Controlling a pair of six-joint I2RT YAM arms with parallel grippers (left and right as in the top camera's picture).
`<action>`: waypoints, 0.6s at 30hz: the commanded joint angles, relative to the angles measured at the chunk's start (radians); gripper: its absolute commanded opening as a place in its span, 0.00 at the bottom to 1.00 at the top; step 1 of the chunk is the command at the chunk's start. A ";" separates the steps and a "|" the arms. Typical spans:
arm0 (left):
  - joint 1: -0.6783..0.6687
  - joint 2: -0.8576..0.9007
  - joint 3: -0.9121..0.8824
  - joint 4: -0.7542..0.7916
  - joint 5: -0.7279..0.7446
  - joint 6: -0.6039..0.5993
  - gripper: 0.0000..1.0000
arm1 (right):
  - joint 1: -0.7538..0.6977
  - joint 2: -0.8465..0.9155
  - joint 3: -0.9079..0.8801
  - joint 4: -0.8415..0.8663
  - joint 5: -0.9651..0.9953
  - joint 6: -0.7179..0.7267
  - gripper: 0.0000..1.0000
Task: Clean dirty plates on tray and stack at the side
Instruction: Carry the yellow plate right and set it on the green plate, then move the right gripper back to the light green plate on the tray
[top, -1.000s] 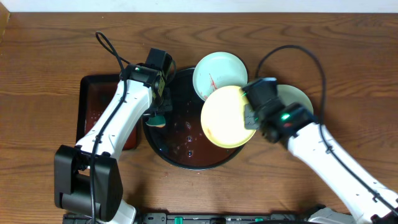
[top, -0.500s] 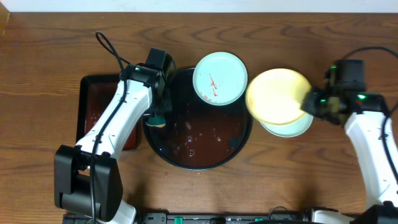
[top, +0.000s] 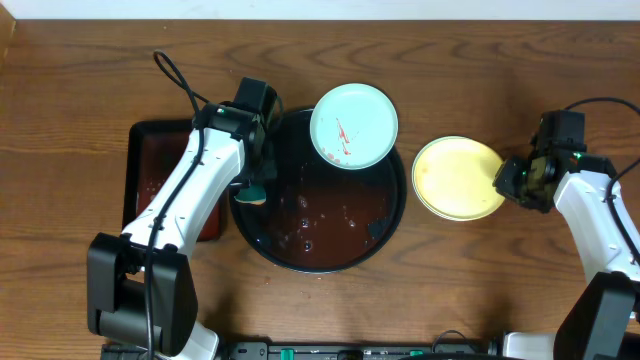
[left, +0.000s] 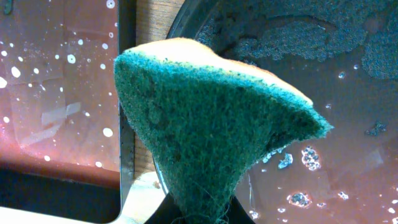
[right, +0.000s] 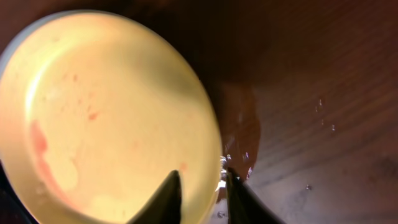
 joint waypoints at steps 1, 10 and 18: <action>0.005 0.010 0.010 0.000 -0.005 0.009 0.08 | -0.006 -0.001 0.016 0.023 -0.023 -0.014 0.34; 0.005 0.010 0.010 0.001 -0.005 0.009 0.08 | 0.090 0.000 0.132 0.120 -0.282 -0.135 0.50; 0.005 0.010 0.010 0.001 -0.005 0.009 0.07 | 0.279 0.151 0.316 0.166 -0.252 -0.198 0.60</action>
